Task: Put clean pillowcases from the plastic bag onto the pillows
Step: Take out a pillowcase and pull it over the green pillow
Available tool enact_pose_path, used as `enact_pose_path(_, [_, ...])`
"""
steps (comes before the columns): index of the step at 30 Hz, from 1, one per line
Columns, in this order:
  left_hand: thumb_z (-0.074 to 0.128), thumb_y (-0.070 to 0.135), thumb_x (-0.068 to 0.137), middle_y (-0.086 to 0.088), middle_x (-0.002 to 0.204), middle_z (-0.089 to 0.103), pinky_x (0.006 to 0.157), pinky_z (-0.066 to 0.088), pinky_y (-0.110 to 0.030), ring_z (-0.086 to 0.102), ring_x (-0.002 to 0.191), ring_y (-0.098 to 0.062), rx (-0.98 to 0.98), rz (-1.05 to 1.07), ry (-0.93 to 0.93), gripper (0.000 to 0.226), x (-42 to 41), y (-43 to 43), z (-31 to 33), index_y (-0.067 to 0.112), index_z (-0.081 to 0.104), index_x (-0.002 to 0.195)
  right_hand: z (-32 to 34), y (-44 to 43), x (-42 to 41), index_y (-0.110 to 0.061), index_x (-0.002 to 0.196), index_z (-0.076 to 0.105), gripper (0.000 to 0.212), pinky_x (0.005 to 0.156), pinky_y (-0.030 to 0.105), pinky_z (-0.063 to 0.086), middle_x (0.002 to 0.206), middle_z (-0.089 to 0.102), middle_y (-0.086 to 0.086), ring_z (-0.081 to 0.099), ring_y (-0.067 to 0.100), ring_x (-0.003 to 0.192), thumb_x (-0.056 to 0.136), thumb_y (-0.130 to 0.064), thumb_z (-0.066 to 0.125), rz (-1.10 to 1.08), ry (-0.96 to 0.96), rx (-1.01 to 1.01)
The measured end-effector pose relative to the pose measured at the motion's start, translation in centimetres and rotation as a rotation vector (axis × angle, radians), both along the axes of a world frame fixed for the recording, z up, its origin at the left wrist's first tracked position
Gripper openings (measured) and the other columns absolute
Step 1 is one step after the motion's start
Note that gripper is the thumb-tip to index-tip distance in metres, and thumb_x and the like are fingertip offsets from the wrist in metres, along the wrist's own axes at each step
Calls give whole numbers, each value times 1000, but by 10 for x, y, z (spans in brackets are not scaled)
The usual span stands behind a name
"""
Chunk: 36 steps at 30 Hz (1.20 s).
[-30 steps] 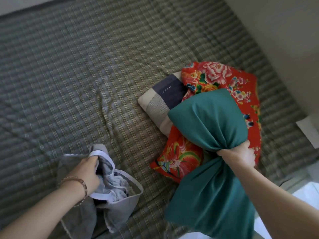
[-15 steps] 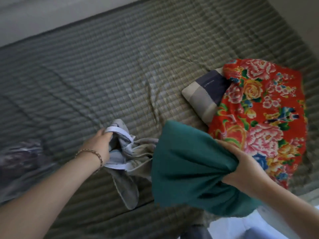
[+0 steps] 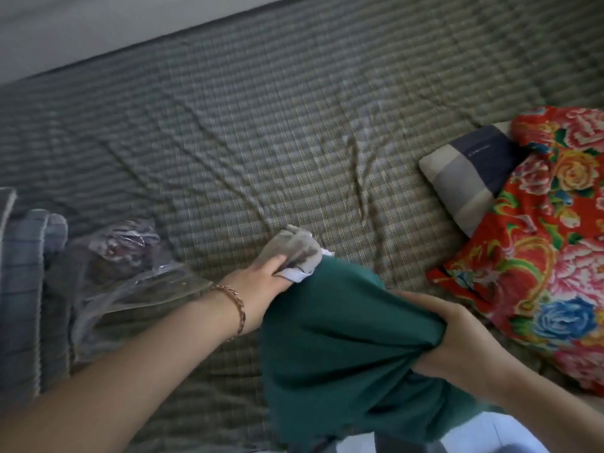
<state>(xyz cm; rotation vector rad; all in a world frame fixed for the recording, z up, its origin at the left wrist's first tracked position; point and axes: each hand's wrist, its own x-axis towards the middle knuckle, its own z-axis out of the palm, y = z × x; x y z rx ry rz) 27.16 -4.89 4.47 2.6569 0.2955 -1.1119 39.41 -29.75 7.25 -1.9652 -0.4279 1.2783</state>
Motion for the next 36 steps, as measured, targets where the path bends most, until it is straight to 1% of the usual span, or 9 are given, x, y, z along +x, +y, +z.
enact_pose_path(4, [44,-7,82,11,152,12,93,38,-18,35,131,-13,-220,320,-298,92,-31,-5,-6,48,-3,140,2,8,-1,-42,97,65,75,76,37,55,87,73,-9,67,15,83,56,20,66,-305,121,50])
enact_pose_path(7, [48,-8,81,5,136,43,94,40,-21,47,118,-10,-133,596,-686,79,-42,-6,-21,40,25,139,5,14,2,-39,91,67,72,79,46,54,87,72,2,66,29,87,61,26,60,-481,204,81])
enact_pose_path(11, [61,2,81,-8,93,66,75,51,-35,62,91,-27,31,1159,-295,25,-51,1,-53,9,62,105,13,20,8,-35,87,64,68,59,36,53,72,72,-2,64,25,74,71,29,48,-602,267,90])
enact_pose_path(13, [52,2,86,-7,70,61,60,46,-30,60,70,-27,-95,1419,-245,14,-57,-3,-57,6,65,88,14,19,11,-35,88,63,65,60,34,49,79,69,1,62,25,75,74,27,47,-678,287,82])
enact_pose_path(18, [53,0,88,-5,69,64,59,52,-25,62,65,-17,-704,1940,-701,16,-56,-24,-29,9,61,77,14,19,19,-32,106,59,64,67,31,48,93,64,2,61,25,82,74,24,51,-724,238,52])
enact_pose_path(24, [55,29,90,3,76,62,50,43,-17,59,64,-10,-225,985,-103,10,-31,-36,5,20,53,85,14,30,18,-37,95,62,58,80,37,50,94,65,-1,62,24,86,72,17,61,-736,116,13])
enact_pose_path(27, [50,32,92,-3,76,59,47,41,-19,55,56,-11,-261,919,-204,11,-26,-64,12,22,45,91,15,32,15,-38,96,59,60,81,40,52,90,66,-2,63,24,85,69,15,65,-743,92,9])
enact_pose_path(31, [51,22,92,6,56,47,41,34,-10,45,46,-5,-180,1049,-631,24,-1,-57,18,23,45,69,13,25,-1,-46,91,55,71,56,12,50,70,67,-23,62,-9,67,54,12,72,-401,-55,-3])
enact_pose_path(36, [63,25,80,2,88,49,54,34,-20,49,72,-14,-167,1158,-235,34,20,-20,6,14,43,105,10,20,-15,-53,86,53,76,60,3,43,80,57,-47,56,-20,79,52,12,71,-152,-178,59])
